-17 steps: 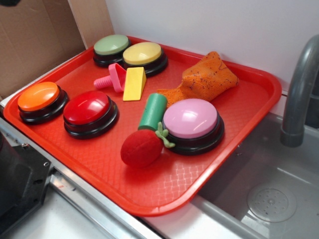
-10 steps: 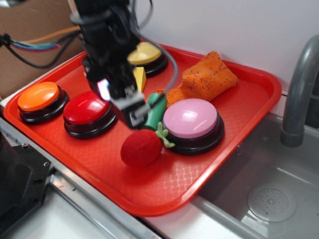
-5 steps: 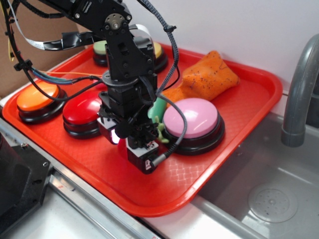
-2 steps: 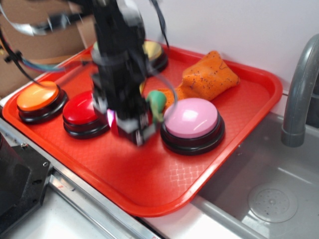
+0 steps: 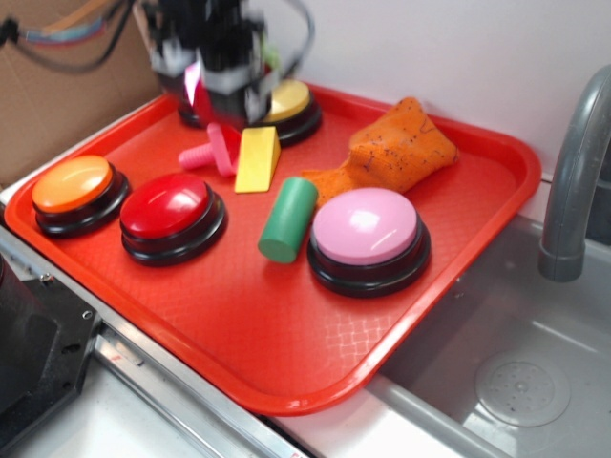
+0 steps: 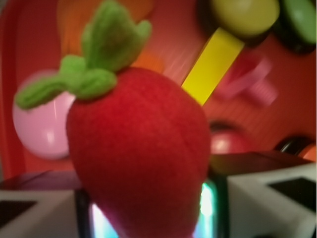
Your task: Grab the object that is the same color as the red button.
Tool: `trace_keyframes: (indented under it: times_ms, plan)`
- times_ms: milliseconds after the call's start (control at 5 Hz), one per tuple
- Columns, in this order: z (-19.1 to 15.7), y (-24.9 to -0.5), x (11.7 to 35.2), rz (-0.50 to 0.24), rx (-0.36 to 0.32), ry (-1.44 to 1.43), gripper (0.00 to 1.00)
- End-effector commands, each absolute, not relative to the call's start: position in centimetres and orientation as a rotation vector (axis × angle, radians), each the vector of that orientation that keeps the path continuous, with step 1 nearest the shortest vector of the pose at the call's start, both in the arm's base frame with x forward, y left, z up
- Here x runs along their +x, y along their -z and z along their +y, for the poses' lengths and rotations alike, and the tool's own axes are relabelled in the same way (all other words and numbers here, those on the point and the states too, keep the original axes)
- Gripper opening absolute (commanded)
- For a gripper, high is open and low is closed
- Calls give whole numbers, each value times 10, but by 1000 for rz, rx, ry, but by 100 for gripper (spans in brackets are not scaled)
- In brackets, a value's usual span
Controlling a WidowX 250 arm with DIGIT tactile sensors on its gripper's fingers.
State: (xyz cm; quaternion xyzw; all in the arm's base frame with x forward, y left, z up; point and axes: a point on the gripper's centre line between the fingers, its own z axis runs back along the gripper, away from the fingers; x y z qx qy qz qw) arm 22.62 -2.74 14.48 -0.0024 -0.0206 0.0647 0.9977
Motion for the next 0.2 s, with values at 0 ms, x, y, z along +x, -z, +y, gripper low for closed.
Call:
trace_keyframes:
  times_ms: [0]
  plan:
    - [2, -168, 260, -53, 36, -1, 0]
